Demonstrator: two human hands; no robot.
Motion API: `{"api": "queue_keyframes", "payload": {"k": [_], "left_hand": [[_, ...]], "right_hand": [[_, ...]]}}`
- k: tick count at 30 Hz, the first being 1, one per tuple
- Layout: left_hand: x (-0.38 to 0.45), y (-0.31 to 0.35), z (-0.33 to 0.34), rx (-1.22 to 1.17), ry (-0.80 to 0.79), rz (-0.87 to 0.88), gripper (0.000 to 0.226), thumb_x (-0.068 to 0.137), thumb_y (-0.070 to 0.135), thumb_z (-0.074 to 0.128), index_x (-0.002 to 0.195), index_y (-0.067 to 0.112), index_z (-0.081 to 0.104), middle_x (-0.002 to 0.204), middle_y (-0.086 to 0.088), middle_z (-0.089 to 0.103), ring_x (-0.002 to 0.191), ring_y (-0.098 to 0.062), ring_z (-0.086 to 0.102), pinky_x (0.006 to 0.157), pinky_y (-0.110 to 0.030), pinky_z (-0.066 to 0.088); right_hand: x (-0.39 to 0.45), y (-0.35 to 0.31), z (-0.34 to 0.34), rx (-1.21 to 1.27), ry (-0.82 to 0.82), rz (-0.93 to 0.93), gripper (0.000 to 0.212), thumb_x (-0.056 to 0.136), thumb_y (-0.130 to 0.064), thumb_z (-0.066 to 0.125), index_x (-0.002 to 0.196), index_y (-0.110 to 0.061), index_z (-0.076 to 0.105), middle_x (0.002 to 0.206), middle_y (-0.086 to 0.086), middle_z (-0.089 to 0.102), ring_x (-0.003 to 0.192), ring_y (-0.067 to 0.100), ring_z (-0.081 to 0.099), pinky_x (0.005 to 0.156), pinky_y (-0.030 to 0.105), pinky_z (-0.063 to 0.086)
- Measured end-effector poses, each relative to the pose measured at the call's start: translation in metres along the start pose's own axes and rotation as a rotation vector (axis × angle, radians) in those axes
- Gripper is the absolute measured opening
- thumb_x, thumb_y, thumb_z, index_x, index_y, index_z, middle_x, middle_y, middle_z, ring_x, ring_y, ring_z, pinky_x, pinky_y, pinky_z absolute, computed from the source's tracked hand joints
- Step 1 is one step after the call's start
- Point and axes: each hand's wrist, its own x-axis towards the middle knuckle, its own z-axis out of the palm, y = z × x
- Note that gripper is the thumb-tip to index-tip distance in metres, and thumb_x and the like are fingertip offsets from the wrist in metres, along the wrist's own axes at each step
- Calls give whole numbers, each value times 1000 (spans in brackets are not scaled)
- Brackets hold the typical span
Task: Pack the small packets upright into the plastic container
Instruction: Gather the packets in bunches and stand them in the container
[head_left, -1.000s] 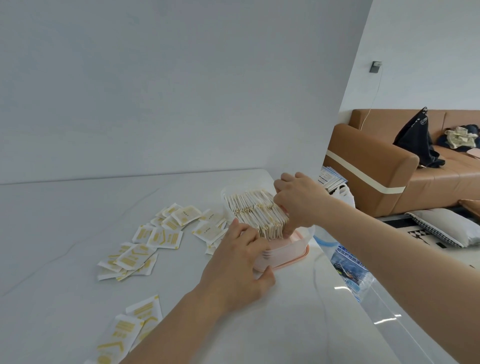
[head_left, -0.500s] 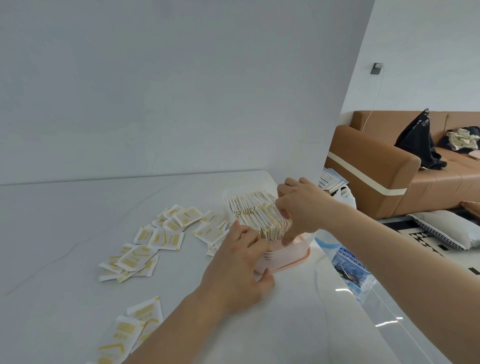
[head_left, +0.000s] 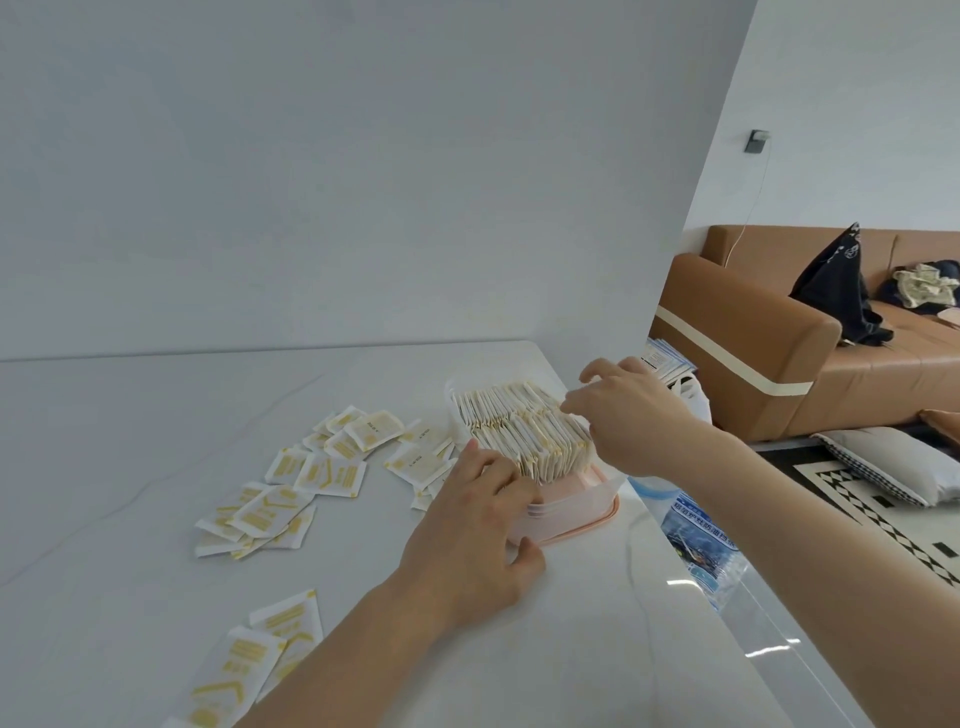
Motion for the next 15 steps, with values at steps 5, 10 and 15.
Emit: {"api": "queue_keyframes", "payload": {"k": [5,10,15], "left_hand": [[-1,-2,1,5,-8,12,30,78,35,56,104,20,62,98,13,44,117,-19,43,127,-41,14],[-2,-3,3,17,-15,13,31,77,29,60,106,18,63,101,6,54,118,-21,44,127,-41,15],[-2,-7,-19,-109,-9,16,46,87,35,62,130,20,57,130,3,51,131,-17,43,120,-31,27]], "right_hand": [[-8,-7,-3,41,69,79,38,99,-16,49,123,-37,67,119,-4,65,106,9,45,95,28,36],[-6,-22,2,19,-28,113,37,97,-16,46,117,-36,68,96,-5,62,92,12,47,87,29,42],[-1,-24,-4,82,30,153,32,99,-25,47,119,-37,69,104,-6,66,103,12,49,86,29,38]]}}
